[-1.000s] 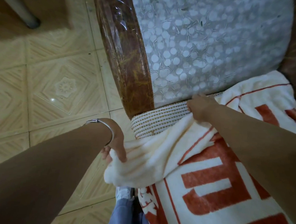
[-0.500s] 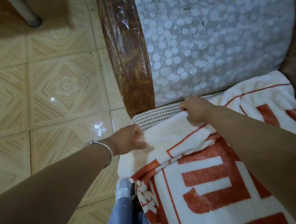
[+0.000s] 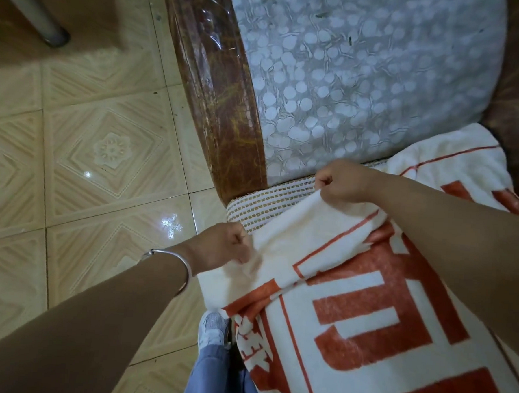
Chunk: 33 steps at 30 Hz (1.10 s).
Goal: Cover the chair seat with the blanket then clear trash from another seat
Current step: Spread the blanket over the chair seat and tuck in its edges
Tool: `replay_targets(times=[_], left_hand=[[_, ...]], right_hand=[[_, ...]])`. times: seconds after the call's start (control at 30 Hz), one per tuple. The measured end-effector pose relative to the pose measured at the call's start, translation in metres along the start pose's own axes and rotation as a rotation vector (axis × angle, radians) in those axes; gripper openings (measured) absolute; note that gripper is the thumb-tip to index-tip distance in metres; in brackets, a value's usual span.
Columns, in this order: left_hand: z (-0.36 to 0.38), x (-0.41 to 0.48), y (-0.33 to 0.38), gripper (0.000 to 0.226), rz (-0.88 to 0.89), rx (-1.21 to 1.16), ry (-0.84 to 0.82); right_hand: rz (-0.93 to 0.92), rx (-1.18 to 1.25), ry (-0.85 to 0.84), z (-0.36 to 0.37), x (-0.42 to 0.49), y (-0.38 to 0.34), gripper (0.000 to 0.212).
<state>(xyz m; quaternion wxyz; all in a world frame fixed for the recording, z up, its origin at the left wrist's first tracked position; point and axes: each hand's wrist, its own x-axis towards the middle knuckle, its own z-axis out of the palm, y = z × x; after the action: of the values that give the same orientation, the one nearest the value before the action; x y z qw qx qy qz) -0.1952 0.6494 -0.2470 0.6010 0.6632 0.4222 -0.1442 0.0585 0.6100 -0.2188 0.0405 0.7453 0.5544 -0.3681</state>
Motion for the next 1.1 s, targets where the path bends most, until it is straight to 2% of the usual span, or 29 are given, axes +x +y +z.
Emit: replay_targets(times=[0.1,0.17,0.2,0.27,0.3,0.37,0.4,0.47,0.5,0.6,0.67,0.73,0.77,0.83,0.87,0.93,0.97,1.0,1.03,1.07,1.1], left_hand=[[0.018,0.005,-0.007,0.024,0.105,0.355,0.284],[0.028,0.005,-0.006,0.015,0.143,0.479,0.368],[0.032,0.006,-0.005,0.017,0.140,0.508,0.365],[0.038,0.009,-0.006,0.040,0.073,0.536,0.332],[0.041,0.011,-0.006,0.045,0.045,0.547,0.336],[0.044,0.015,-0.003,0.040,0.008,0.624,0.349],[0.045,0.016,-0.002,0.032,0.005,0.658,0.350],[0.042,0.017,0.002,0.011,0.027,0.653,0.341],[0.039,0.019,0.002,0.008,0.041,0.619,0.320],[0.019,0.018,0.001,0.037,0.045,0.410,0.174],[-0.002,0.008,0.007,0.031,-0.014,0.119,-0.037],[-0.023,-0.005,0.015,0.021,-0.080,-0.215,-0.353],[-0.032,-0.008,0.016,0.018,-0.100,-0.364,-0.458],[-0.041,-0.008,0.015,0.012,-0.174,-0.490,-0.500],[-0.041,-0.003,0.009,0.012,-0.230,-0.392,-0.446],[-0.035,0.008,-0.006,0.010,-0.259,0.191,-0.240],[-0.032,0.014,-0.013,0.009,-0.219,0.444,-0.051],[-0.028,0.018,-0.017,0.010,-0.164,0.537,0.130],[-0.024,0.021,-0.020,0.010,-0.117,0.477,0.252],[-0.019,0.022,-0.022,0.014,-0.083,0.369,0.273],[-0.014,0.022,-0.022,0.020,-0.066,0.295,0.216]], right_hand=[[-0.008,-0.127,0.181,0.008,0.006,-0.003,0.020],[-0.076,-0.137,0.179,0.015,0.008,-0.009,0.028],[-0.112,-0.119,0.115,0.018,0.008,-0.013,0.027],[-0.170,-0.117,-0.076,0.024,0.009,-0.022,0.014],[-0.191,-0.157,-0.156,0.028,0.010,-0.025,0.017],[-0.208,-0.284,-0.228,0.035,0.010,-0.028,0.035],[-0.227,-0.337,-0.211,0.037,0.009,-0.029,0.033],[-0.281,-0.424,-0.149,0.041,0.006,-0.031,0.016],[-0.295,-0.461,-0.114,0.043,0.004,-0.031,0.017],[-0.309,-0.420,-0.049,0.043,0.001,-0.031,0.027],[-0.312,-0.321,-0.067,0.035,-0.002,-0.032,0.033],[-0.279,-0.179,-0.189,0.021,-0.004,-0.039,0.034],[-0.231,-0.081,-0.287,0.013,-0.005,-0.042,0.033],[-0.126,0.025,-0.416,0.000,-0.005,-0.049,0.030],[-0.106,0.023,-0.397,-0.002,-0.002,-0.048,0.030],[-0.137,-0.083,-0.218,0.000,0.005,-0.046,0.027],[-0.153,-0.134,-0.107,0.004,0.008,-0.044,0.021],[-0.149,-0.141,-0.045,0.008,0.011,-0.042,0.013],[-0.146,-0.120,-0.024,0.012,0.012,-0.039,0.004],[-0.134,-0.092,-0.051,0.015,0.013,-0.036,0.007],[-0.129,-0.081,-0.100,0.019,0.012,-0.033,0.014]])
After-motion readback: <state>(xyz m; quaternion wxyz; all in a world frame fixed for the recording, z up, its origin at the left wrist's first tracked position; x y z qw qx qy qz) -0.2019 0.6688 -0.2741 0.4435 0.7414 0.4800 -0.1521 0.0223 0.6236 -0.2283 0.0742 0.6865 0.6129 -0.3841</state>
